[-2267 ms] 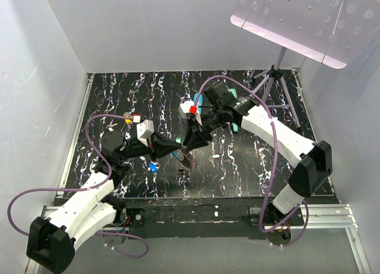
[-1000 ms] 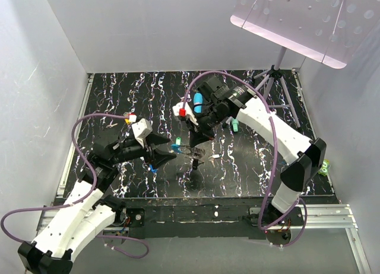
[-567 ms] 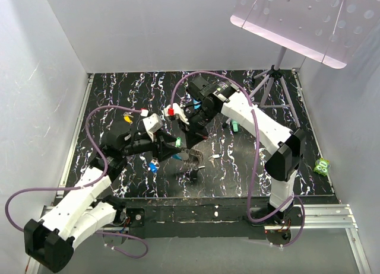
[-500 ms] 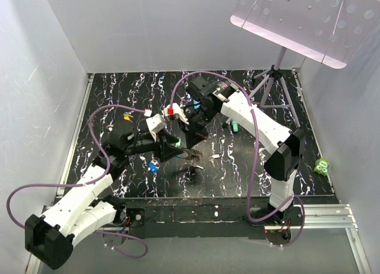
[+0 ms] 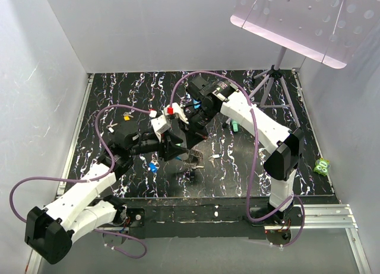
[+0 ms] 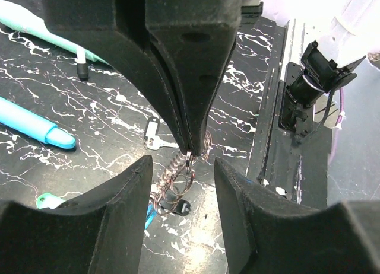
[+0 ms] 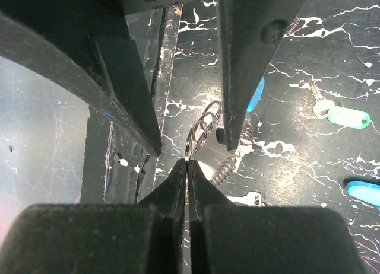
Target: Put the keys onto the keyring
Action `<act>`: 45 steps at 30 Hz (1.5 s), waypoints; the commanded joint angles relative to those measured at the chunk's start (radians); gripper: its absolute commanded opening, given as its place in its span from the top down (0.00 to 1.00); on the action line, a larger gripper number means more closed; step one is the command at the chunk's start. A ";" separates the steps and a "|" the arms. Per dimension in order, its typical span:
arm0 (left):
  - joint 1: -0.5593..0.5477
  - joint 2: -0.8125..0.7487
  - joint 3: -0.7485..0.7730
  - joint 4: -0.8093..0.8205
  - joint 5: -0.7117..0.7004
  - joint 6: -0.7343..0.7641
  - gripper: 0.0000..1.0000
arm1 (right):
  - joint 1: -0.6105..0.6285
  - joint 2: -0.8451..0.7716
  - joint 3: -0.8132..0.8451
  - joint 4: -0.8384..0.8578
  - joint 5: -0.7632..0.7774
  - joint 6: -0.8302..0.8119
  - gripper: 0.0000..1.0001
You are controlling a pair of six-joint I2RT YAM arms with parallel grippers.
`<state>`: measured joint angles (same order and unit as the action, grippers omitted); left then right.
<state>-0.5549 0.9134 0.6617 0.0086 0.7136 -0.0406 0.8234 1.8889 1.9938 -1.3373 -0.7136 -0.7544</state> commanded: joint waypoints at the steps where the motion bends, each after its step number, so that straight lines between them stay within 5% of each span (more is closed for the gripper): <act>1: -0.013 0.012 0.003 0.011 -0.011 0.022 0.56 | 0.005 -0.005 0.048 -0.102 -0.038 0.012 0.99; 5: -0.019 0.028 0.013 -0.002 -0.003 0.031 0.63 | 0.005 -0.002 0.049 -0.100 -0.038 0.012 0.99; 11: -0.020 0.053 0.035 -0.051 0.023 0.038 1.00 | 0.005 -0.001 0.049 -0.099 -0.041 0.013 0.99; 17: -0.020 0.021 0.027 -0.102 0.009 0.074 1.00 | 0.005 -0.008 0.042 -0.089 -0.043 0.027 0.98; 28: -0.019 -0.134 -0.125 0.097 -0.034 -0.058 1.00 | -0.012 -0.040 0.034 -0.111 -0.113 -0.013 0.67; 45: -0.019 -0.261 -0.166 0.123 -0.124 -0.051 1.00 | -0.049 -0.254 -0.185 0.222 -0.188 -0.037 0.65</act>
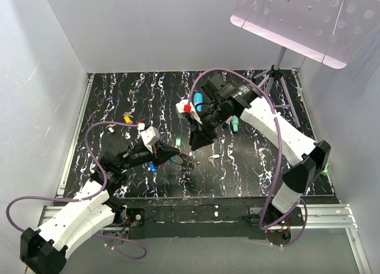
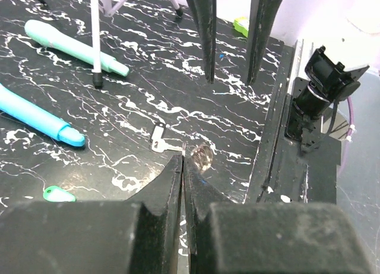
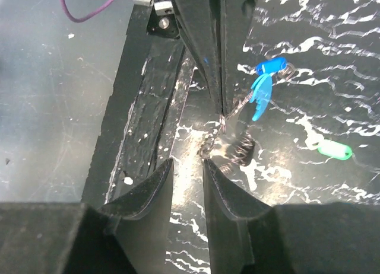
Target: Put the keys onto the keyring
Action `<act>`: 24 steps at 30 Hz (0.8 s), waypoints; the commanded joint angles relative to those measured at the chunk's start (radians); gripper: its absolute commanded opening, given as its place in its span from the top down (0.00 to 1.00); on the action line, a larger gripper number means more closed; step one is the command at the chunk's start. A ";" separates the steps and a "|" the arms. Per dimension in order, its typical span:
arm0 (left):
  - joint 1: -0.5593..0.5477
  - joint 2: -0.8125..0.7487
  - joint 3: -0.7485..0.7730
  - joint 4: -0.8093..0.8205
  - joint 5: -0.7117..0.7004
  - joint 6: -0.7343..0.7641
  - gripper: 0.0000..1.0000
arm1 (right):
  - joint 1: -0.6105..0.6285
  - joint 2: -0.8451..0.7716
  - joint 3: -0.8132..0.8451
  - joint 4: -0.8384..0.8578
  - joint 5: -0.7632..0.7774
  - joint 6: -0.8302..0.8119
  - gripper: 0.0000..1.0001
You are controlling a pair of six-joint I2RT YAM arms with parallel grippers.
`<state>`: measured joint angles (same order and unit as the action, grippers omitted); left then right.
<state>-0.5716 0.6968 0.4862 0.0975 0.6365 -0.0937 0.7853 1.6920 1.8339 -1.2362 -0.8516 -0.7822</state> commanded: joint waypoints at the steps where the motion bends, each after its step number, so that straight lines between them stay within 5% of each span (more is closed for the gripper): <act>1: -0.002 -0.049 0.011 0.036 -0.049 -0.001 1.00 | -0.015 -0.060 -0.030 0.129 -0.062 -0.005 0.65; 14: -0.001 -0.114 -0.089 0.221 -0.061 -0.095 1.00 | -0.080 -0.086 -0.165 0.262 -0.308 -0.129 0.61; 24: -0.001 -0.100 -0.187 0.474 -0.083 -0.259 1.00 | -0.047 -0.055 -0.209 0.365 -0.316 -0.063 0.61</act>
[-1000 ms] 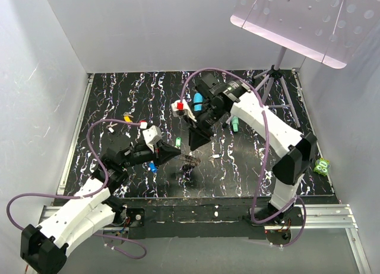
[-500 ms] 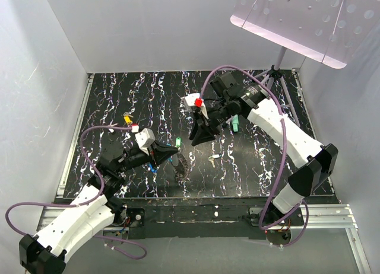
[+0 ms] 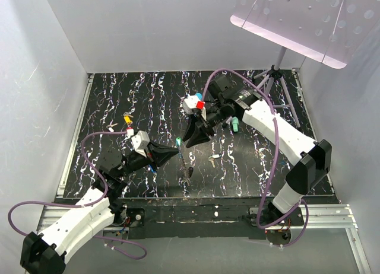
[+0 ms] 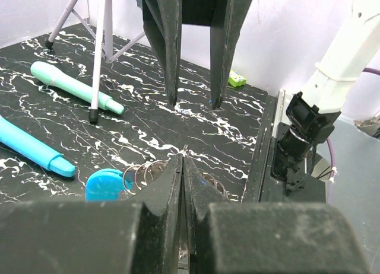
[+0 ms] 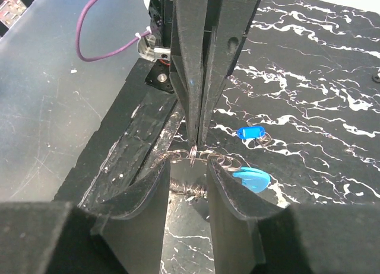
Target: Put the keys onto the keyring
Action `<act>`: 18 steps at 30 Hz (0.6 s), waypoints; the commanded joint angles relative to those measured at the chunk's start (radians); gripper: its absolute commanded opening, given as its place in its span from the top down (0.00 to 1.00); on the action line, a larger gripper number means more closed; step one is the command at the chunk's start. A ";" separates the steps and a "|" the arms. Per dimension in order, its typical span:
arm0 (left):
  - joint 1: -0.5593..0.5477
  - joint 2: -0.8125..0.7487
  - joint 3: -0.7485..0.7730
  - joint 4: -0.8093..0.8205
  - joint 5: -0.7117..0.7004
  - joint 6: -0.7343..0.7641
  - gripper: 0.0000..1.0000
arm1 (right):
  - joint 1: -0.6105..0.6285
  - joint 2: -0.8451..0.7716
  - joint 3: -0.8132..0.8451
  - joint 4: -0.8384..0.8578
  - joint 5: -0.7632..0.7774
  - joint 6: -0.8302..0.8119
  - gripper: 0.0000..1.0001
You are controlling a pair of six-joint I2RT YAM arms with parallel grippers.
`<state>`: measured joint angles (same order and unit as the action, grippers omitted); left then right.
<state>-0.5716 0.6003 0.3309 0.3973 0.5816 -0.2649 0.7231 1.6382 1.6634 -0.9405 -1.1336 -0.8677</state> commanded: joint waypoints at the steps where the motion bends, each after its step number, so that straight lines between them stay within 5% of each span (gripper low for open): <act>1: -0.001 -0.004 -0.042 0.198 -0.034 -0.105 1.00 | 0.015 -0.005 -0.054 0.089 -0.026 0.042 0.61; 18: -0.001 0.003 -0.073 0.272 -0.074 -0.158 1.00 | 0.022 -0.034 -0.166 0.259 -0.037 0.239 0.62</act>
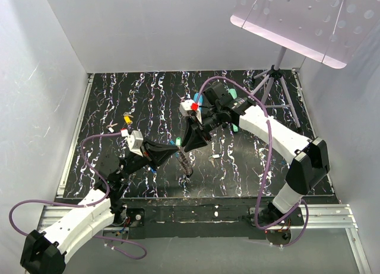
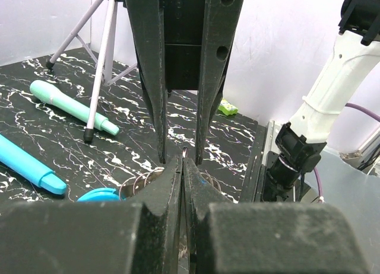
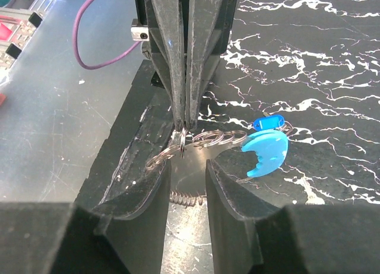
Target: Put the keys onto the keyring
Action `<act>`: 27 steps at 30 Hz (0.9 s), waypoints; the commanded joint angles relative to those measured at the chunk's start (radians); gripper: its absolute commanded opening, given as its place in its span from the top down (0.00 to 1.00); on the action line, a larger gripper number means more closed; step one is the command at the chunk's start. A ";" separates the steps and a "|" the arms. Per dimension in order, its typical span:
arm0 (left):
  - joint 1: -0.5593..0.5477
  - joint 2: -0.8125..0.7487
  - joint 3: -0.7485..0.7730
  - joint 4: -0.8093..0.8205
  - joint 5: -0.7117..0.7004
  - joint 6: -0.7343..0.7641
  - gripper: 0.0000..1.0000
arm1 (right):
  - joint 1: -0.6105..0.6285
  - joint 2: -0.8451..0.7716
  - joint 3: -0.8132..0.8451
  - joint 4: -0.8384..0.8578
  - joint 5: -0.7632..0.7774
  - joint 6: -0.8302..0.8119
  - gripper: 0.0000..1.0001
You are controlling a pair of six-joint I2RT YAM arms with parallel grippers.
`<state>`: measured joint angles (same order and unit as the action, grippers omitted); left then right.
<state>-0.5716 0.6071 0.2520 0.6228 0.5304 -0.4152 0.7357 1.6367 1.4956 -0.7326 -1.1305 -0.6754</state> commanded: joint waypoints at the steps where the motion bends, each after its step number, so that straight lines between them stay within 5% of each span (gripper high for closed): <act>1: -0.001 -0.003 0.006 0.045 -0.024 -0.008 1.00 | 0.013 -0.032 0.000 0.053 -0.041 0.050 0.63; 10: -0.001 -0.006 0.007 0.034 -0.033 -0.005 1.00 | 0.033 -0.026 -0.005 0.058 -0.040 0.060 0.73; 14: -0.001 -0.009 0.007 0.026 -0.033 -0.002 1.00 | 0.036 -0.025 0.000 0.058 -0.034 0.060 0.98; 22: 0.001 -0.029 0.039 -0.098 -0.015 0.029 0.98 | 0.048 -0.038 0.034 -0.014 0.078 0.005 0.99; 25: -0.001 -0.094 0.087 -0.259 -0.049 0.065 0.59 | 0.051 -0.049 0.060 -0.056 0.139 -0.042 0.99; 27: -0.001 -0.154 0.133 -0.396 -0.079 0.107 0.42 | 0.060 -0.057 0.081 -0.099 0.204 -0.100 0.99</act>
<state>-0.5716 0.5484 0.2810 0.4538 0.5056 -0.3828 0.7807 1.6356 1.4990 -0.7498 -1.0271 -0.6670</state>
